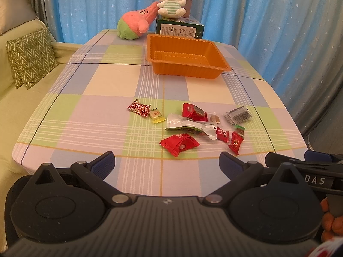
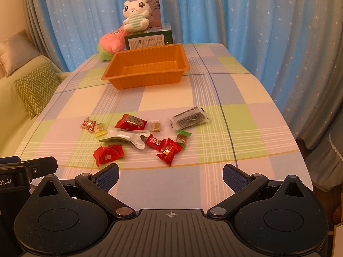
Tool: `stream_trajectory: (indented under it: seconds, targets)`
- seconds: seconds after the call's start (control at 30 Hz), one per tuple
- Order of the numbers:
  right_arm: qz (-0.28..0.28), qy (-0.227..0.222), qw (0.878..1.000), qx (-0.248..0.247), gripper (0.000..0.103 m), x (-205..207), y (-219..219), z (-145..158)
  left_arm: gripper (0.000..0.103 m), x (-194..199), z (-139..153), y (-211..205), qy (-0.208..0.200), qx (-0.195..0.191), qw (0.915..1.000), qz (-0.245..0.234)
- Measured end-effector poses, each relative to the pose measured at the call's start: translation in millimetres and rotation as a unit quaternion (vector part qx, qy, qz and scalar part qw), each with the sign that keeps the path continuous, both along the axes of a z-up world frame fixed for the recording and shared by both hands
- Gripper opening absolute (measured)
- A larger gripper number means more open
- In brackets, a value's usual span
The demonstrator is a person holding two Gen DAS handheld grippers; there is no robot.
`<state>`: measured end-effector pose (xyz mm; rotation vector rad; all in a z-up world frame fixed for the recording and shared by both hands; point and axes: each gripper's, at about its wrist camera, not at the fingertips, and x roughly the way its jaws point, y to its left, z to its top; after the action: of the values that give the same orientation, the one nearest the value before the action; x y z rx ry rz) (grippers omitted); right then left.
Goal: Organize snacks
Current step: 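Lower the left tool and grasp the large red candy packet while the right tool grasps a small red candy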
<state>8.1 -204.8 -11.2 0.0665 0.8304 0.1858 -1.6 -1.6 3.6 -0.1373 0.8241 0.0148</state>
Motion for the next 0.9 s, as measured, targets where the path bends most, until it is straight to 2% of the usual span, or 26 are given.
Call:
stream_trajectory:
  seconds: [0.33,0.63,0.9]
  targets:
    - [-0.003,0.004,1.000,0.003,0.102,0.4,0.7,-4.6,0.102,0.3,-2.1,0.0,0.001,0.001,1.0000,0.002]
    - [-0.010,0.014,1.000,0.008,0.102,9.6,-2.3,-21.2,0.102,14.1,-18.9,8.6,0.014,-0.009,0.9998,0.007]
    - [-0.026,0.016,0.999,0.020,0.102,25.9,-11.7,-38.7,0.093,40.8,-41.6,12.5,0.032,-0.017,0.9993,-0.010]
